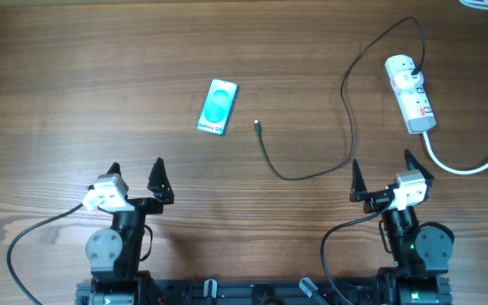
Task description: Plug charger to phone and switch on socket
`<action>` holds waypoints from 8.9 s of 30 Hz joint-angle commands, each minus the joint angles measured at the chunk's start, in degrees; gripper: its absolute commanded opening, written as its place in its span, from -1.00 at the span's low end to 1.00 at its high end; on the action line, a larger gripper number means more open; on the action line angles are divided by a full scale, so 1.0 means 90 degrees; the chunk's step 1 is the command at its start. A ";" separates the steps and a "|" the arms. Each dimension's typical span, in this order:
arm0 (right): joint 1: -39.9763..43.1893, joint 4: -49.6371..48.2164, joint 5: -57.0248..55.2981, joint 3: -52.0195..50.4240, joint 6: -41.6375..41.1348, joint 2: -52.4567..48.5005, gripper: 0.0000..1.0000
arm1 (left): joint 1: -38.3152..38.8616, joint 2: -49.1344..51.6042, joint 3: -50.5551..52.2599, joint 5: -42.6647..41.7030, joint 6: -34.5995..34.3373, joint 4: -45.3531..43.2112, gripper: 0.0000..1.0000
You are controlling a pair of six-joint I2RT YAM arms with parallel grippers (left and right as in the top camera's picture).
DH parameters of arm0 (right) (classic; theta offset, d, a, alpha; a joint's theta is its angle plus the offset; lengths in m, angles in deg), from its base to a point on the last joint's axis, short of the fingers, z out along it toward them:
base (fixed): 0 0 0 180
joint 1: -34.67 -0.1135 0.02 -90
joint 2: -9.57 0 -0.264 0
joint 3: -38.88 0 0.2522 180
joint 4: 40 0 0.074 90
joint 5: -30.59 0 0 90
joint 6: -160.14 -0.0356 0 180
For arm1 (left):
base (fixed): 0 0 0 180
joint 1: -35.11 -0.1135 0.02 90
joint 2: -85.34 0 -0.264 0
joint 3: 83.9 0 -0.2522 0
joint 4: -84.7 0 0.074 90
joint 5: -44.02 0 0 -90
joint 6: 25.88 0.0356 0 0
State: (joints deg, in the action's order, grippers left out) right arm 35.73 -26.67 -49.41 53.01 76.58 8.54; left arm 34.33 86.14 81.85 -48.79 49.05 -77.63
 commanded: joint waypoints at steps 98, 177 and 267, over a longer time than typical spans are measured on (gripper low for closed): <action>0.0027 -0.0019 -0.0112 -0.0007 -0.0049 0.0044 0.99 | -0.0010 -0.0046 0.0017 0.0109 0.0131 0.0024 1.00; 0.0027 -0.0019 -0.0112 -0.0007 -0.0049 0.0044 1.00 | 0.1168 1.2420 -1.0822 -0.1608 -0.0063 0.7837 -0.69; 0.0027 -0.0022 -0.0112 -0.0007 -0.0051 0.0044 1.00 | 0.2526 1.3556 -0.8915 0.1581 -0.0522 0.2635 0.71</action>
State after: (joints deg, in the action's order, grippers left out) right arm 35.73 -26.65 -49.43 53.01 76.58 8.54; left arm 57.21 207.07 0.54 -35.34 44.26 -53.72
